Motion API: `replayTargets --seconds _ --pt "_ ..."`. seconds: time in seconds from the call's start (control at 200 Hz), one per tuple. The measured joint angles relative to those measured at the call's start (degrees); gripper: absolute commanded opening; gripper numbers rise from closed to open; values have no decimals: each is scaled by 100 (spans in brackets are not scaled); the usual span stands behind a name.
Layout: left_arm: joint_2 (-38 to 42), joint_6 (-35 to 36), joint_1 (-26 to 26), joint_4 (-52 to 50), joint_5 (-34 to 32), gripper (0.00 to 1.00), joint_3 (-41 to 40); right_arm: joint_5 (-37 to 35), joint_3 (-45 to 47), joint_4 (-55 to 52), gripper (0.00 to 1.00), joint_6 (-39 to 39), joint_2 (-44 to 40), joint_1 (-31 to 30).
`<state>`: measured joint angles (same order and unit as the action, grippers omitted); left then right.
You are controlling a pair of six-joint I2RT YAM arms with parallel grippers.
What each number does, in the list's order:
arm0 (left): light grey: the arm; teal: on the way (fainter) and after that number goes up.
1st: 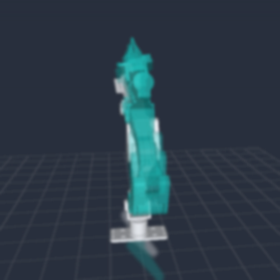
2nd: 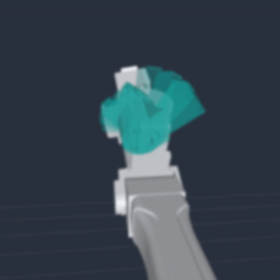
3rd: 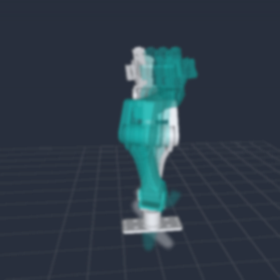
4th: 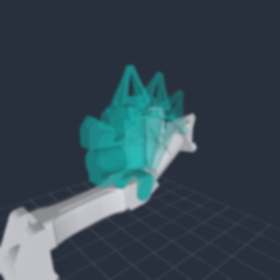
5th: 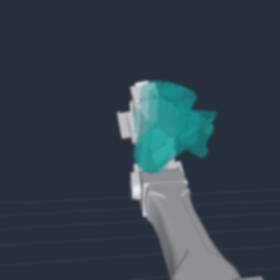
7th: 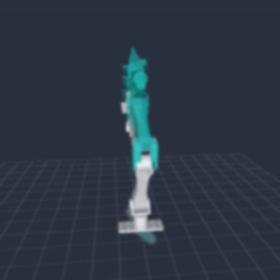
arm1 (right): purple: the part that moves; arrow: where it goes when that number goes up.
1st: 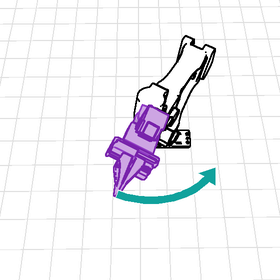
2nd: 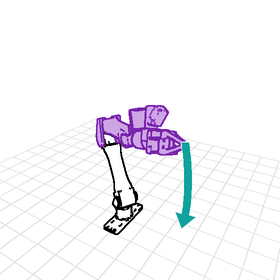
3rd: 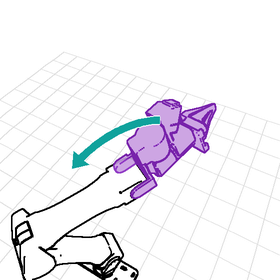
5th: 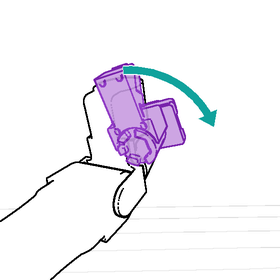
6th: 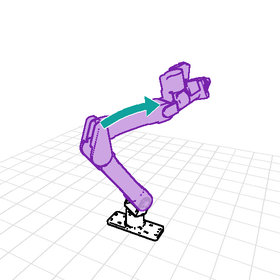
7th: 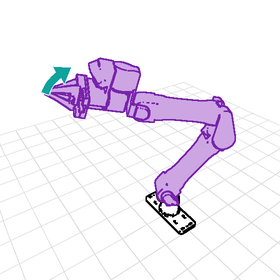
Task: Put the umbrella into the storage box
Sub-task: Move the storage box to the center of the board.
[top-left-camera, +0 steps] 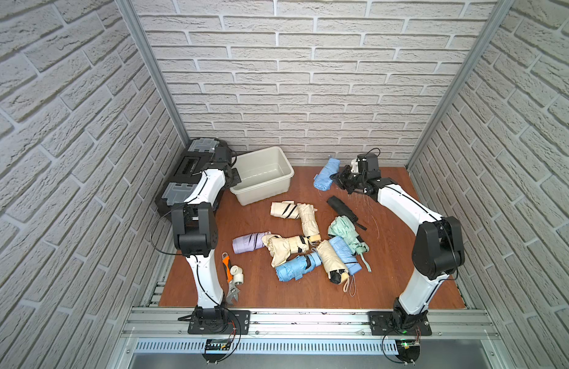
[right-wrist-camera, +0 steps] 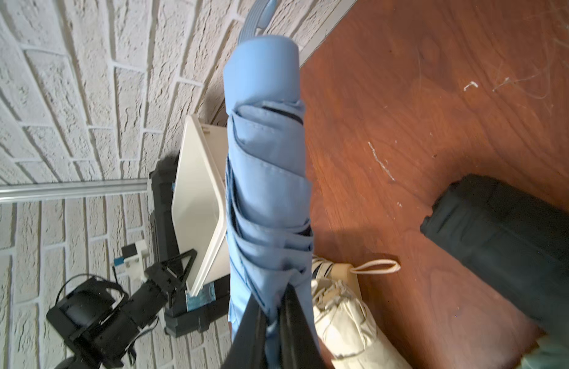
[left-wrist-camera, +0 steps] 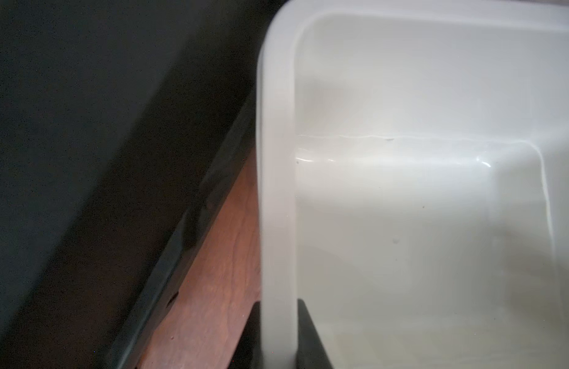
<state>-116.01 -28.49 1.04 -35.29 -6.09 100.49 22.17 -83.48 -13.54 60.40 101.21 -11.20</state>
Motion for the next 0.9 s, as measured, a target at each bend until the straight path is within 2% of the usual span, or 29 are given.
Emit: replayTargets --seconds 0.155,0.45,0.67,0.9 --pt "103 85 151 245 -11 0 -219 299 17 -579 3 -422 -398 0" --pt "664 278 643 501 -87 0 -1019 684 -13 -1895 3 -1246 -1086 -72" --pt "1034 302 1091 535 -68 0 -1486 855 -282 -2518 3 -1650 -1283 -481" --pt "1176 297 1467 542 -2 0 -1674 949 -619 -2699 3 -1762 -1235 -868"
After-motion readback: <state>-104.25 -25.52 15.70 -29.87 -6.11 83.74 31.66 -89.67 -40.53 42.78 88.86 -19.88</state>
